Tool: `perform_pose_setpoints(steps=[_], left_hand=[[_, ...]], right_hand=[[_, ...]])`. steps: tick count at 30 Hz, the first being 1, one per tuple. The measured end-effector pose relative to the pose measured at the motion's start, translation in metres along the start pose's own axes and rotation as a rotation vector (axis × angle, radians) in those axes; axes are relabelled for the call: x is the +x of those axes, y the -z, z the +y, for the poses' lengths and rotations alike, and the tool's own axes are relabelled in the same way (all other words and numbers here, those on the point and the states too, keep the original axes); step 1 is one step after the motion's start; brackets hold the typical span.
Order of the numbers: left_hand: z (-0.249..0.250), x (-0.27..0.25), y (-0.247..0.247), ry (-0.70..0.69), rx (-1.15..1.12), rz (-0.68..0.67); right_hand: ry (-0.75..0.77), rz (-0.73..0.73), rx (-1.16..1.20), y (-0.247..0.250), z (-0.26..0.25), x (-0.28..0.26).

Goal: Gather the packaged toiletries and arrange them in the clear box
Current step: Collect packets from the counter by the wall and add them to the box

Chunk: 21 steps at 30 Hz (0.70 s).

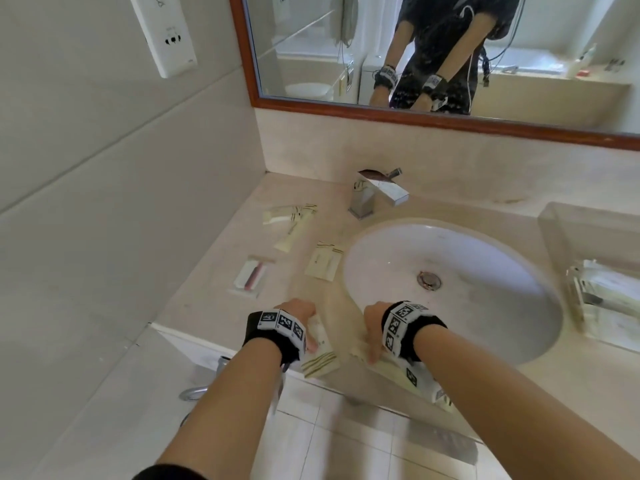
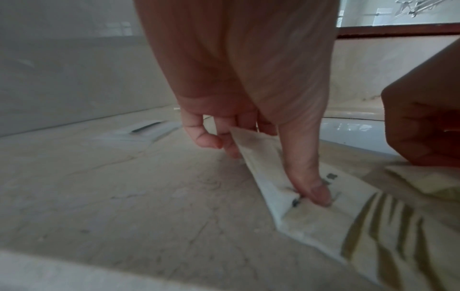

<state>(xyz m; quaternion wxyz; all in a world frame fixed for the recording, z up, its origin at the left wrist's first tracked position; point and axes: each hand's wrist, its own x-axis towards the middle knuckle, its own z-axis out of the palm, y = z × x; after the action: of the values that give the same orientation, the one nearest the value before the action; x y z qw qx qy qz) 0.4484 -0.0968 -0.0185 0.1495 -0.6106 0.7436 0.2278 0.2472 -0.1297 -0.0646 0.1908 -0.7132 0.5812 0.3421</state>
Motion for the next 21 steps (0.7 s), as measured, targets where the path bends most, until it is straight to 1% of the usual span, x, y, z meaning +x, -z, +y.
perform_pose_setpoints(steps=[2, 4, 6, 8, 10, 12, 14, 16, 18, 21], left_hand=[[0.002, 0.001, -0.002, 0.017, -0.020, -0.020], [0.004, 0.001, -0.004, 0.041, -0.043, -0.010], [0.004, 0.004, -0.006, 0.059, -0.074, -0.001], [0.007, 0.005, -0.003, 0.082, -0.121, -0.006], [0.012, 0.005, 0.004, 0.103, -0.233, 0.046], [0.019, 0.007, 0.012, 0.124, -0.369, 0.140], [0.030, 0.011, 0.021, 0.131, -0.461, 0.233], [0.045, 0.014, 0.032, 0.115, -0.546, 0.329], [0.068, 0.016, 0.044, 0.089, -0.644, 0.419], [0.108, 0.026, 0.056, 0.078, -0.779, 0.488]], right_hand=[[-0.024, -0.014, 0.038, -0.010, 0.002, 0.008], [0.014, -0.001, 0.086, -0.020, 0.004, 0.024], [0.076, 0.048, 0.134, -0.016, 0.002, 0.016], [0.154, 0.053, 0.226, -0.004, -0.002, -0.009], [0.219, 0.072, 0.339, 0.003, 0.000, -0.031], [0.258, 0.061, 0.478, 0.010, 0.010, -0.047], [0.263, 0.079, 0.614, 0.019, 0.027, -0.061], [0.229, 0.141, 0.818, 0.027, 0.049, -0.073], [0.171, 0.233, 1.118, 0.031, 0.080, -0.081], [0.069, 0.425, 1.508, 0.029, 0.133, -0.090]])
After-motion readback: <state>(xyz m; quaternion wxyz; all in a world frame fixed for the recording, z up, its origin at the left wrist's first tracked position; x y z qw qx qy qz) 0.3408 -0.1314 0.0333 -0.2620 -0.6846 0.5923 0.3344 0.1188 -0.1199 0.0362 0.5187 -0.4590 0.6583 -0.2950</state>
